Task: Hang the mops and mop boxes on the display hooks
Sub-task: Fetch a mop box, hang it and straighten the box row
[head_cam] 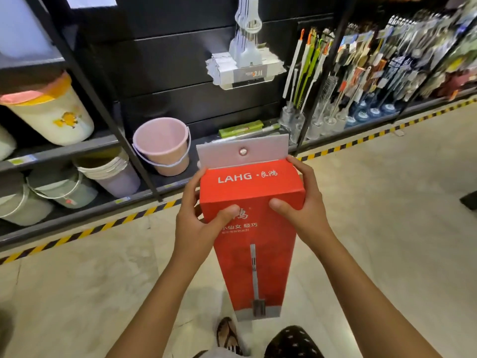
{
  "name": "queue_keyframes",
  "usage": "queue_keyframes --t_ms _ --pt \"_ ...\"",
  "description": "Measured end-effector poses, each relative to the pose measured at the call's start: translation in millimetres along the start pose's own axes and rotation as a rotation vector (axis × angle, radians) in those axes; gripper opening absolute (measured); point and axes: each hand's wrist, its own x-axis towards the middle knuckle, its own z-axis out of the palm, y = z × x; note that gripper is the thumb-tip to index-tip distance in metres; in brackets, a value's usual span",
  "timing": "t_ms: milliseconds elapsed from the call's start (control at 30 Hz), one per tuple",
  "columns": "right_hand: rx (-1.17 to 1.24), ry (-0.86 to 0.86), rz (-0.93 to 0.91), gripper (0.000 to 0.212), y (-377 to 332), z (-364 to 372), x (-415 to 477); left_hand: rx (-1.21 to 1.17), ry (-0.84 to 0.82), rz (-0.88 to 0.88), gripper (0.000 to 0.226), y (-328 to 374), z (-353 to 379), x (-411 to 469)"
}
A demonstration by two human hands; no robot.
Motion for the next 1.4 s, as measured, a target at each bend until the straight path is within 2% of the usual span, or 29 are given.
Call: queue_keyframes --t_ms 267,500,600,833,967,1133,1267,1400 --pt "0.054 -0.031 -0.015 0.089 31 -4 127 0.023 0.030 -0.014 0.074 -5 35 121" --pt "0.088 -0.168 -0.094 0.081 34 -24 252 0.051 0.189 0.006 0.080 10 78 212" --pt "0.082 -0.235 -0.124 0.083 31 -32 301 0.066 0.263 0.024 0.081 18 93 243" --pt "0.071 -0.410 -0.229 0.073 26 -18 389 0.037 0.483 0.040 0.085 18 106 291" --pt "0.099 -0.494 -0.238 0.073 26 15 421 0.009 0.576 0.037 0.082 16 91 312" --pt "0.159 -0.553 -0.248 0.076 14 69 470 -0.013 0.588 0.041 0.080 21 46 362" --pt "0.183 -0.553 -0.296 0.078 -14 120 523 0.004 0.589 0.125 0.092 35 -8 424" --pt "0.221 -0.520 -0.398 0.079 -60 174 573 0.042 0.551 0.225 0.086 66 -67 485"
